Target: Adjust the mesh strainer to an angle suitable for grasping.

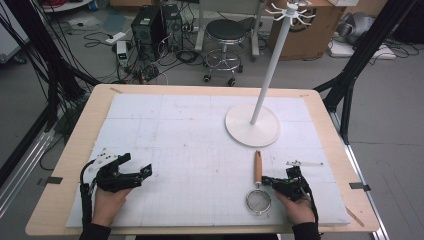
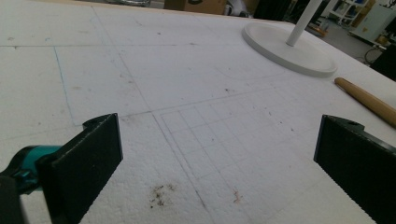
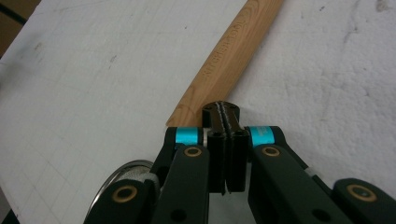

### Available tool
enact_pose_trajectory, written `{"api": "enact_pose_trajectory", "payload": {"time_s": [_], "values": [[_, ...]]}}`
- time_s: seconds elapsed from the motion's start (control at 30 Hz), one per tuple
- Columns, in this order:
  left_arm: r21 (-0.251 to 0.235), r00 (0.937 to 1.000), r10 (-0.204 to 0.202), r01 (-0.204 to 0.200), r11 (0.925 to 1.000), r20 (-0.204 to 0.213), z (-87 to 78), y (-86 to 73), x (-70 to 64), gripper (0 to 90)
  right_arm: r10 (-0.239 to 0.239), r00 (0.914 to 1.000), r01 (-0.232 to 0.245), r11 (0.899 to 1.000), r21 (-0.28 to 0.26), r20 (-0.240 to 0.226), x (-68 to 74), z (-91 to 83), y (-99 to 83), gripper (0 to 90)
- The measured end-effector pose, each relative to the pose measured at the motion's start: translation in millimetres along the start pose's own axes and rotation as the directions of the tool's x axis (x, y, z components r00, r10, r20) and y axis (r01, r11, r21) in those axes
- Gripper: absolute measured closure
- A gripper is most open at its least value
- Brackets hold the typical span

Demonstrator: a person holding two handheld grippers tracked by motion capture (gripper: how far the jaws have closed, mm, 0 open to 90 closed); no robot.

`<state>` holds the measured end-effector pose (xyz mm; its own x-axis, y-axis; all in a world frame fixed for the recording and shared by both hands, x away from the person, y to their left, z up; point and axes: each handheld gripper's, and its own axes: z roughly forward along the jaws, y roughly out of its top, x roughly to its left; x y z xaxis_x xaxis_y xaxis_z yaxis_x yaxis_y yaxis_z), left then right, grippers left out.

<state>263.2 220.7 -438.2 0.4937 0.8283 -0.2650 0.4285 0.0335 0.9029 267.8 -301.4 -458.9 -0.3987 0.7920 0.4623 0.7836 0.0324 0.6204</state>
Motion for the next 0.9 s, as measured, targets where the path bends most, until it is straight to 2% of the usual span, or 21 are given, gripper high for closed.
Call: {"api": "enact_pose_trajectory", "payload": {"time_s": [0.33, 0.4, 0.53, 0.67, 0.83, 0.9], "values": [[-0.006, 1.0, -0.001, 0.001, 1.0, 0.007, -2.2, -0.3, -0.5, 2.9, -0.025, 0.9995, 0.026, 1.0, 0.013, -0.019, 12.7, -3.2, -12.8, 89.8], [-0.007, 0.9999, -0.002, 0.002, 1.0, 0.01, -2.3, -0.3, 0.2, 2.9, -0.014, 0.9996, 0.014, 1.0, 0.02, -0.023, 15.2, -4.2, -15.0, 89.8], [-0.007, 0.9999, -0.008, 0.008, 0.9999, 0.014, -2.6, -0.4, 1.1, 2.9, -0.02, 0.9994, 0.02, 1.0, 0.016, -0.03, 18.1, -4.1, -18.4, 89.8], [-0.004, 0.9999, -0.006, 0.006, 1.0, 0.015, -1.8, -0.5, 0.3, 2.9, -0.009, 0.9972, 0.011, 0.999, 0.031, -0.074, 22.7, 0.7, -19.9, 89.8], [-0.008, 0.9999, -0.006, 0.007, 0.9999, 0.012, -2.2, -0.2, -0.1, 2.9, -0.006, 0.9963, 0.01, 0.999, 0.041, -0.085, 26.2, 6.4, -16.2, 89.8], [-0.009, 0.9999, -0.007, 0.007, 0.9999, 0.011, -2.1, -0.2, 0.2, 2.8, -0.006, 0.9947, 0.011, 0.999, 0.046, -0.103, 29.5, 10.1, -15.6, 89.8]]}}
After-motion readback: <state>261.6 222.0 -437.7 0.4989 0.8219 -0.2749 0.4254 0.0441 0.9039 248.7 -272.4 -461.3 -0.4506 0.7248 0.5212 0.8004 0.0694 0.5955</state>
